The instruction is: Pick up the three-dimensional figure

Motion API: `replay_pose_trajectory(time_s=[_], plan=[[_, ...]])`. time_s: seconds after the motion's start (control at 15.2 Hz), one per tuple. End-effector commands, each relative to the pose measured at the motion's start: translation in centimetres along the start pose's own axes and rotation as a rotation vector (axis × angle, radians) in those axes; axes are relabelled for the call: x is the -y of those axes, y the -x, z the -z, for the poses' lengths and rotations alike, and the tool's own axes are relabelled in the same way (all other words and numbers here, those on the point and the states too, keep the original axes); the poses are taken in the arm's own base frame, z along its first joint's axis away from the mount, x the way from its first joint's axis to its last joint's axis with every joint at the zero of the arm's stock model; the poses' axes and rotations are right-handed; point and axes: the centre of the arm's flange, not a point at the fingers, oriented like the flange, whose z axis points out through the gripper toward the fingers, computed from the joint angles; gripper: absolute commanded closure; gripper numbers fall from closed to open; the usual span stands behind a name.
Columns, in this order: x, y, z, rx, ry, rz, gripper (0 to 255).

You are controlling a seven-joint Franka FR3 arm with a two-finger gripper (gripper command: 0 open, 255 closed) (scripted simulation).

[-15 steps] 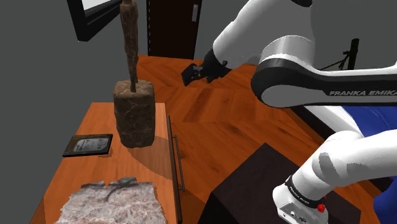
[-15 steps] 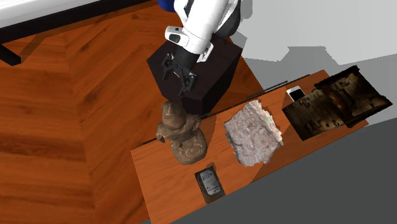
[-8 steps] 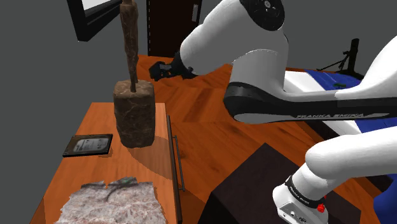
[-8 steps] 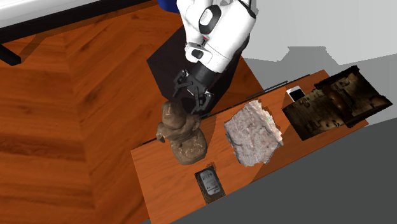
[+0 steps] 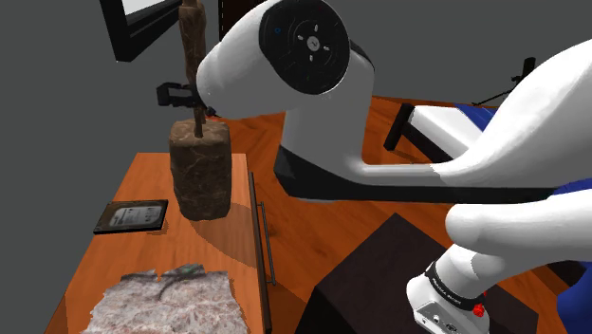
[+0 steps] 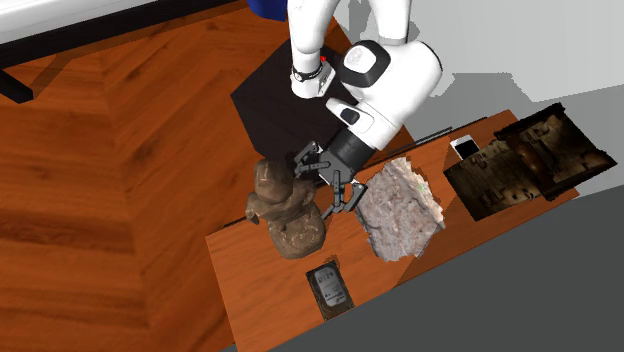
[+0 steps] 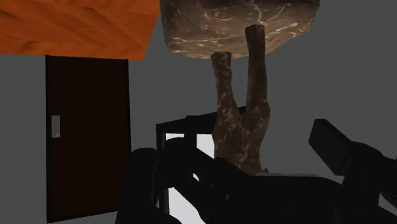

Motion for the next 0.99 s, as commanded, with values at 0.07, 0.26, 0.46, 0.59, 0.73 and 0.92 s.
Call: replay_pose_trajectory(time_s=[0.07, 0.26, 0.46, 0.59, 0.73, 0.92], plan=[[0.6, 1.2, -0.6, -0.017, -0.001, -0.003, 0], [0.5, 2.6, -1.4, -0.017, -0.001, -0.003, 0], [0.4, 3.8, -2.1, -0.017, -0.001, -0.003, 0], [0.4, 3.7, -2.1, -0.017, -0.001, -0.003, 255], [0.4, 3.7, -2.1, -0.017, -0.001, -0.003, 255], [0.4, 3.7, -2.1, -0.017, -0.001, -0.003, 255]])
